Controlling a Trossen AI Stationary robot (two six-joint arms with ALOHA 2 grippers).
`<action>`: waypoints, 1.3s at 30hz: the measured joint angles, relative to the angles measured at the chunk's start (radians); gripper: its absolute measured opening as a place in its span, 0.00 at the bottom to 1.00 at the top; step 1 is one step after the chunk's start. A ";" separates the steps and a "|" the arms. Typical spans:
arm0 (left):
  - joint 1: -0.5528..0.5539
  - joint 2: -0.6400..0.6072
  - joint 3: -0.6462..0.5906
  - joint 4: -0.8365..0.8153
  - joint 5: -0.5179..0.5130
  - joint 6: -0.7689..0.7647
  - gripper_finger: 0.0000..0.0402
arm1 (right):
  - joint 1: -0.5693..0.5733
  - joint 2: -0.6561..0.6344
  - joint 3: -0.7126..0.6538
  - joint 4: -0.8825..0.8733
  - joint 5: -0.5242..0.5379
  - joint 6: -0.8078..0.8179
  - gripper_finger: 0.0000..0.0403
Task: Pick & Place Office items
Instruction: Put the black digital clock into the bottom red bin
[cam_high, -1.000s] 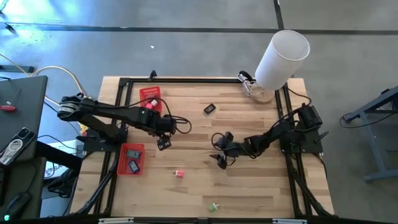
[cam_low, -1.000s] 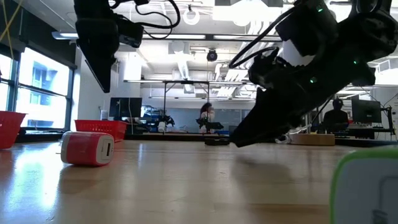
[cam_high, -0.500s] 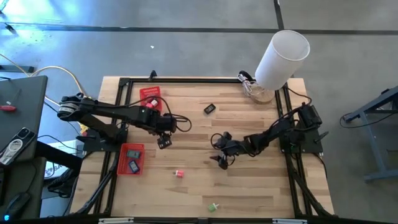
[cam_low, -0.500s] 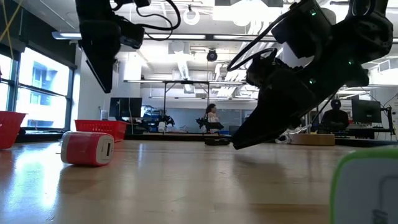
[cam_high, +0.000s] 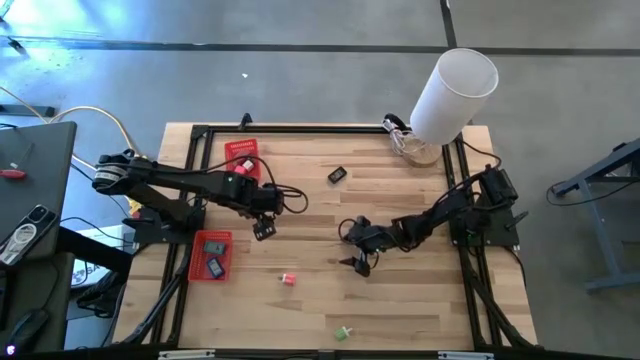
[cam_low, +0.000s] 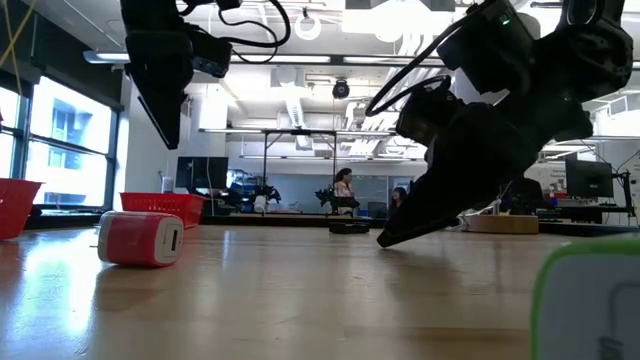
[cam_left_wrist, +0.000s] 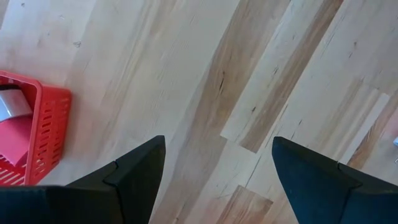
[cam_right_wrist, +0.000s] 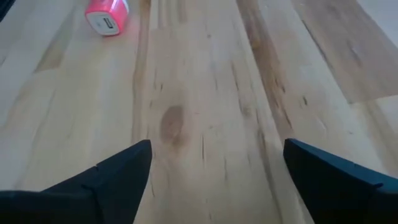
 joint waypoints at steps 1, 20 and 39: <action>0.000 0.000 0.000 0.000 0.000 0.000 0.72 | 0.000 0.000 0.000 0.000 0.001 0.000 0.87; 0.002 0.000 0.000 -0.001 0.039 0.026 0.72 | 0.027 -0.197 -0.001 -0.415 0.156 0.118 0.87; 0.002 0.000 0.000 -0.003 0.038 0.021 0.72 | 0.027 -0.341 -0.001 -0.902 0.357 0.138 0.86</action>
